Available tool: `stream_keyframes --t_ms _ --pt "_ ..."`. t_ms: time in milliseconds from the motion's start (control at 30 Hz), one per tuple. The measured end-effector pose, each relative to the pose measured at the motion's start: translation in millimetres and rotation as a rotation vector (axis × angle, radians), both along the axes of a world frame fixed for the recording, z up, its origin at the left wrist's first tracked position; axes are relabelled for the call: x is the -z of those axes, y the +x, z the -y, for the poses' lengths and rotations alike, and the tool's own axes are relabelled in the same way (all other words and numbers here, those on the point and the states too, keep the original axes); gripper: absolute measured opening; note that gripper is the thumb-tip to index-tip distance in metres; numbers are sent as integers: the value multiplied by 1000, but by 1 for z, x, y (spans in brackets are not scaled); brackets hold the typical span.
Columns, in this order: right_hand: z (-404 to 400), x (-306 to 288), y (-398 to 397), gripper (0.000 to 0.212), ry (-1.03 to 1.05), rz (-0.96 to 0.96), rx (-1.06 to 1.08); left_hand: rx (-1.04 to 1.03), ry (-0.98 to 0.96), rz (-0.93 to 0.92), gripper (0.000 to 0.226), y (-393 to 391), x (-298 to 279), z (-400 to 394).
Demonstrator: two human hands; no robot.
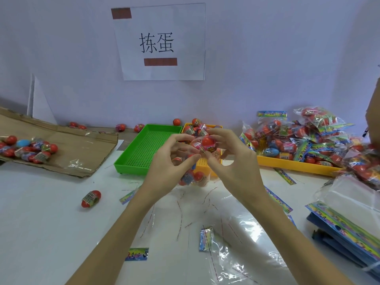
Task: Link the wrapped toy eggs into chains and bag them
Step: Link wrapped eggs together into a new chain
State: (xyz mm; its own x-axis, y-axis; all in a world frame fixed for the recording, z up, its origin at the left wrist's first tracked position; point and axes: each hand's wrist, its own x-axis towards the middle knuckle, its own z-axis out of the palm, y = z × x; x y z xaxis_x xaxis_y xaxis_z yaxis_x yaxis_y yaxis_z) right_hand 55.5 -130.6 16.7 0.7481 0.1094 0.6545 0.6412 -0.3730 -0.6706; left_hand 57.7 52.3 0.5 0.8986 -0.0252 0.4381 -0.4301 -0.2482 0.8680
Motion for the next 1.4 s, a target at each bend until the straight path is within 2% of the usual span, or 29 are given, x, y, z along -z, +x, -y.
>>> stream_keyframes --t_ms 167,400,600,767,933,1100,1300,1400 --pt "1 1 1 28 -108 50 29 11 -30 -4 41 -1 -1 -1" --pt "2 8 6 30 -207 93 70 -4 -23 -5 39 -3 -3 0" --pt "3 13 11 23 -225 64 54 -22 -38 -8 39 -4 -3 3" --pt "5 12 11 36 -272 -17 54 -30 -23 -11 37 -2 -2 2" --pt "8 12 12 33 -248 -57 65 -29 -19 -59 33 -2 -1 2" --pt "8 10 11 30 -233 -49 -10 95 -191 -230 24 -2 -2 1" --pt "9 13 12 37 -249 -44 -42 217 -334 -350 36 -3 -3 1" --pt "10 14 14 44 -303 -44 -21 238 -419 -374 26 -2 -3 3"
